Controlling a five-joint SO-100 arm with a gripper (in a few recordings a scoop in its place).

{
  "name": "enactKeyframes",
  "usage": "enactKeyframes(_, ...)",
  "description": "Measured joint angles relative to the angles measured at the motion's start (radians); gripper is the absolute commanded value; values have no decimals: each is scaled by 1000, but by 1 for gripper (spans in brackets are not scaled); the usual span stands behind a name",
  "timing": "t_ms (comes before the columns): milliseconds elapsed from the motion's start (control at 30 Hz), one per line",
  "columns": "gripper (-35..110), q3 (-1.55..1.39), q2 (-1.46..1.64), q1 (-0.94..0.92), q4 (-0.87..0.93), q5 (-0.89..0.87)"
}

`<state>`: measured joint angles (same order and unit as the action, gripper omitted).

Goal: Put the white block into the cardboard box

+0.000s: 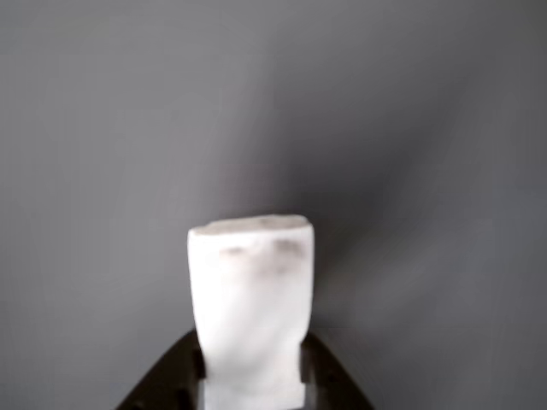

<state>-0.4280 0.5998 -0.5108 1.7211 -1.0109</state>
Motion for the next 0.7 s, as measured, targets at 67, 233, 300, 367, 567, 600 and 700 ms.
enactKeyframes(67,-2,-54,67,-5,0,0)
enactKeyframes(233,-2,-189,224,-32,0,20)
enactKeyframes(300,-2,-247,285,-41,2,34)
enactKeyframes(367,-2,-314,347,-49,2,52)
enactKeyframes(567,-2,-518,512,-84,2,107)
enactKeyframes(600,-2,-548,537,-91,2,110)
enactKeyframes(700,-2,-620,597,-117,2,123)
